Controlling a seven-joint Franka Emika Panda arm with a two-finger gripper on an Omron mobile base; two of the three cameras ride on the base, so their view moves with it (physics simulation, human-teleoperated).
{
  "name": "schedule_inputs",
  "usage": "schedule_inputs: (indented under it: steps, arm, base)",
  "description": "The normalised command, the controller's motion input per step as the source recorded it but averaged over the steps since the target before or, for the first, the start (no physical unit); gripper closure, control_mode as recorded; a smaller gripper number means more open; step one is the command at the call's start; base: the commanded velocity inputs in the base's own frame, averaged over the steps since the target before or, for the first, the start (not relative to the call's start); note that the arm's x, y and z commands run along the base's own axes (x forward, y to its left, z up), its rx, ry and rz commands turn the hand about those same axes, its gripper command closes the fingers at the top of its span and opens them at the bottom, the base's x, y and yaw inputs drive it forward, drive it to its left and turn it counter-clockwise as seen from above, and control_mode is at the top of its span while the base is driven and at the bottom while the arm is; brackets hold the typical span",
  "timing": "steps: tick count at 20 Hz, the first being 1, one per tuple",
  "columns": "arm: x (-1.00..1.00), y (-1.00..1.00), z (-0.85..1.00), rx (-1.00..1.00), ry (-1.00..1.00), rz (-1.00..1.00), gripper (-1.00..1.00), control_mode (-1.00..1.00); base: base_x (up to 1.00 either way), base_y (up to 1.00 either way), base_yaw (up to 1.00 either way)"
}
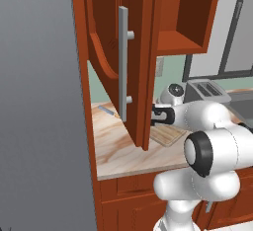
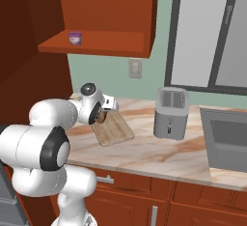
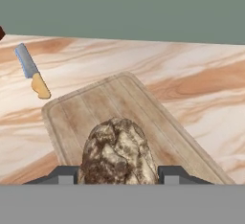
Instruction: Pick the bread, place it on the cutting board, pick the jam, place it on the counter, and close the cabinet.
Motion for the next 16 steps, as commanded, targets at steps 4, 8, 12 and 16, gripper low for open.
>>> schedule_inputs:
  steps: [4, 8, 12, 16]
  arm:
    - [0.0, 0.0, -0.17, 0.0, 0.0, 0.0, 1.0, -1.0]
    - [0.0, -0.01, -0.13, 0.0, 0.0, 0.0, 1.0, -1.0]
    - [0.0, 0.0, -0.13, 0.0, 0.0, 0.0, 1.0, -1.0]
    - [0.0, 0.0, -0.11, 0.0, 0.0, 0.0, 1.0, -1.0]
  base:
    - [0.0, 0.0, 0.0]
    - [0.0, 0.0, 0.0]
    - [0.0, 0.0, 0.0]
    - [0.0, 0.0, 0.0]
